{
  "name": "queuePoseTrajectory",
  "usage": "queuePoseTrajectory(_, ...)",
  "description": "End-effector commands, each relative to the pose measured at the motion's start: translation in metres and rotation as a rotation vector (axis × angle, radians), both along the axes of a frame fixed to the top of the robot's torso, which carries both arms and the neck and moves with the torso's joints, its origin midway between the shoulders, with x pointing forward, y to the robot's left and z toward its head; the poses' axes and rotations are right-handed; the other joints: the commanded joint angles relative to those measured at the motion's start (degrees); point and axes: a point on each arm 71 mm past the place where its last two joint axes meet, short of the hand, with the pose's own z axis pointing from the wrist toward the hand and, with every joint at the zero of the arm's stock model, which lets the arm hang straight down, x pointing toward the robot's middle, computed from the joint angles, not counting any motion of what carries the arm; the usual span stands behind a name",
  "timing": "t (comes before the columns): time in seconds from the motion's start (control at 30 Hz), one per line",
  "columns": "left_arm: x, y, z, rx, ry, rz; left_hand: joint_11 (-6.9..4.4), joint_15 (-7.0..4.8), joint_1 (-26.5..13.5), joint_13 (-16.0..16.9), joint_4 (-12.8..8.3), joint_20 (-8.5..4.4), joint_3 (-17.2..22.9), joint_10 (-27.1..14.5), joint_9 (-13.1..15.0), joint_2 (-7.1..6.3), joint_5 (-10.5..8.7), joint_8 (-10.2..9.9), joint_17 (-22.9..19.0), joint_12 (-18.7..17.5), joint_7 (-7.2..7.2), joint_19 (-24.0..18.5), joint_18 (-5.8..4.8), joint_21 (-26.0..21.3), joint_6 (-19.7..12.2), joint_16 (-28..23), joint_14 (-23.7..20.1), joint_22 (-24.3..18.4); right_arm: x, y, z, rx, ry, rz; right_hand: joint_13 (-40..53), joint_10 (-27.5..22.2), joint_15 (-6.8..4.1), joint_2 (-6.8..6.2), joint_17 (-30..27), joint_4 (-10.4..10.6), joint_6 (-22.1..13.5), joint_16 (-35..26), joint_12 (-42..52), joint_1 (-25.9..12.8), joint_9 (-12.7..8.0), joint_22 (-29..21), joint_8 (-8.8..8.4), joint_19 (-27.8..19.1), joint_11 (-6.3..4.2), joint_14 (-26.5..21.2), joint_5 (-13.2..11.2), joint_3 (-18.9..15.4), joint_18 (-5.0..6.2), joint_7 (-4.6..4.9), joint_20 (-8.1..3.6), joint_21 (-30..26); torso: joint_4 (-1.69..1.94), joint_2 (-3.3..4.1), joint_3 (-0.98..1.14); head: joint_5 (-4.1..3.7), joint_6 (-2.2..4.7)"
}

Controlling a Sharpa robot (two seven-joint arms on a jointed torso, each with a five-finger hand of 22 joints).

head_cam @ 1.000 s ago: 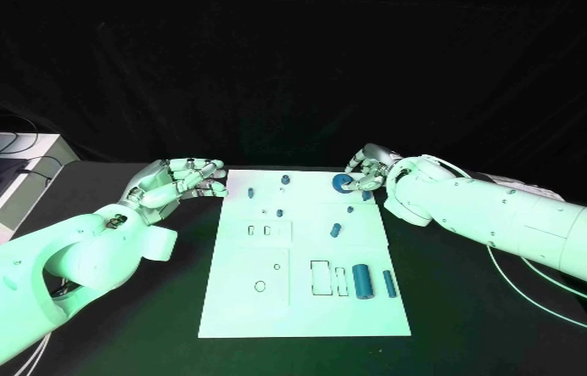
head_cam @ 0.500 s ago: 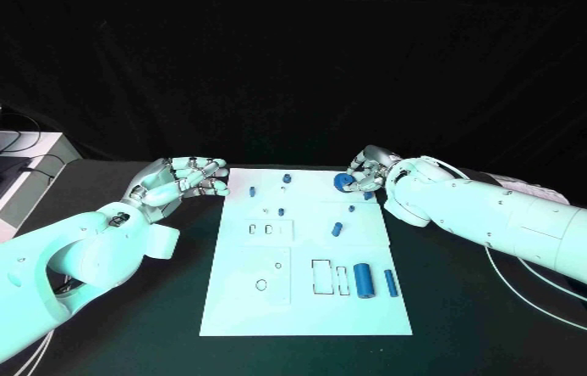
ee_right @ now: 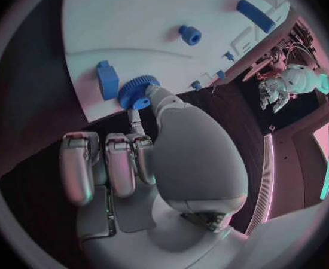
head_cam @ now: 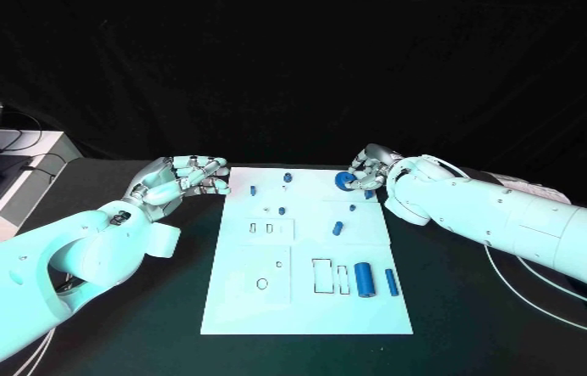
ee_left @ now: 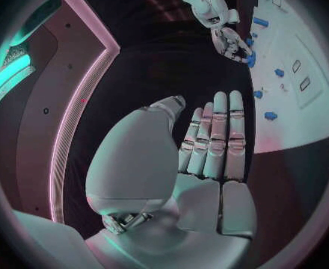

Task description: Assemble the parts on the task board

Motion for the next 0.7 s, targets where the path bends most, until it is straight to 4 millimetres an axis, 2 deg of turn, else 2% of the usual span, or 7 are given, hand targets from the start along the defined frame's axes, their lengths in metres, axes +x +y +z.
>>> queuePoseTrajectory(0.03, -0.001, -0.002, 0.001, -0.006, -0.010, -0.017, 0.14, -0.04, -0.04, 0.01, 0.04, 0.03, 0.32, 0.27, -0.04, -0.41, -0.12, -0.33, 0.05, -0.28, -0.10, -0.51, 0.11, 0.26, 0.32, 0.39, -0.47, 0.09, -0.001, 0.003, 0.000, -0.013, -0.024, -0.005, 15.10, 6.09, -0.22, 0.04, 11.87, 0.16, 0.78, 0.27, 0.12, 0.13, 0.14, 10.71, 0.42, 3.79, -0.33, 5.17, 0.08, 0.64, -1.01, -0.22, -0.01, 0.41, -0.05, 0.00, 0.02, -0.01, 0.01)
queuePoseTrajectory(0.07, -0.001, -0.002, 0.001, -0.005, -0.010, -0.017, 0.14, -0.04, -0.04, 0.01, 0.04, 0.03, 0.32, 0.27, -0.04, -0.41, -0.12, -0.33, 0.05, -0.28, -0.10, -0.51, 0.11, 0.26, 0.32, 0.39, -0.47, 0.09, -0.001, 0.004, 0.000, -0.020, -0.032, -0.004, 15.10, 6.09, -0.30, -0.10, 11.97, 0.38, 1.00, 0.28, 0.12, -0.20, 0.14, 10.78, 0.50, 3.82, -0.42, 5.19, -0.32, 0.78, -1.03, -0.30, -0.09, 0.46, -0.06, -0.02, 0.03, -0.01, 0.01)
queuePoseTrajectory(0.1, -0.001, -0.001, 0.001, -0.005, -0.009, -0.016, 0.14, -0.04, -0.04, 0.01, 0.04, 0.03, 0.32, 0.27, -0.04, -0.41, -0.12, -0.33, 0.05, -0.28, -0.10, -0.51, 0.11, 0.26, 0.32, 0.39, -0.47, 0.09, -0.001, 0.005, 0.000, -0.027, -0.039, -0.002, 15.10, 6.09, -0.38, -0.57, 11.99, 1.00, 1.26, 0.29, 0.12, -1.20, 0.15, 11.14, 0.60, 3.98, -0.51, 5.20, -1.95, 0.49, -1.12, -0.42, -0.18, 0.76, -0.07, -0.03, 0.03, 0.01, 0.01)
queuePoseTrajectory(0.17, -0.001, -0.001, 0.001, -0.004, -0.009, -0.015, 0.14, -0.04, -0.04, 0.01, 0.04, 0.03, 0.32, 0.27, -0.04, -0.41, -0.12, -0.33, 0.05, -0.28, -0.10, -0.51, 0.11, 0.26, 0.32, 0.39, -0.47, 0.09, -0.002, 0.007, 0.001, -0.043, -0.049, 0.003, 15.10, 6.09, -0.44, -0.80, 11.91, 1.19, 1.33, 0.27, 0.12, -1.44, 0.14, 11.44, 0.62, 4.13, -0.57, 5.18, -2.36, 0.38, -1.20, -0.49, -0.24, 1.02, -0.08, -0.05, 0.03, 0.04, 0.06)
queuePoseTrajectory(0.27, -0.001, -0.001, 0.001, -0.004, -0.009, -0.014, 0.14, -0.04, -0.04, 0.01, 0.04, 0.03, 0.32, 0.27, -0.04, -0.41, -0.12, -0.33, 0.05, -0.28, -0.10, -0.51, 0.11, 0.26, 0.32, 0.39, -0.47, 0.09, -0.003, 0.010, 0.001, -0.061, -0.059, 0.010, 15.10, 6.09, -0.47, -0.80, 11.96, 1.21, 1.45, 0.28, 0.12, -1.42, 0.16, 11.63, 0.68, 4.21, -0.61, 5.19, -2.40, 0.41, -1.24, -0.54, -0.26, 1.18, -0.04, -0.04, 0.00, -0.12, 0.01)
queuePoseTrajectory(0.4, -0.001, -0.001, 0.001, -0.004, -0.009, -0.015, 0.14, -0.04, -0.04, 0.01, 0.04, 0.03, 0.32, 0.27, -0.04, -0.41, -0.12, -0.33, 0.05, -0.28, -0.10, -0.51, 0.11, 0.26, 0.32, 0.39, -0.47, 0.09, -0.004, 0.012, 0.001, -0.072, -0.074, 0.016, 15.10, 6.09, -0.81, -0.34, 12.01, 0.91, 2.38, 0.28, 0.12, -0.42, 0.21, 11.87, 0.99, 4.31, -0.99, 5.20, -1.29, 1.67, -1.30, -0.94, -0.55, 1.37, 0.02, -0.01, -0.07, -0.14, -0.01)
queuePoseTrajectory(0.7, 0.000, 0.000, 0.001, -0.003, -0.008, -0.014, 0.17, -0.01, -0.24, 0.01, 0.09, 0.06, 0.40, 0.25, -0.05, -0.44, -0.14, -0.38, 0.26, -0.30, -0.06, -0.61, 0.11, 0.36, 0.31, 0.50, -0.57, 0.13, -0.017, 0.025, 0.010, -0.125, -0.205, 0.071, 15.10, 6.09, -1.01, -0.40, 12.22, 1.64, 3.25, 0.31, 0.12, -1.32, 0.21, 12.73, 1.16, 4.73, -1.23, 5.25, -2.00, 2.14, -1.52, -1.21, -0.76, 2.11, 0.11, 0.00, -0.04, -0.07, 0.12)
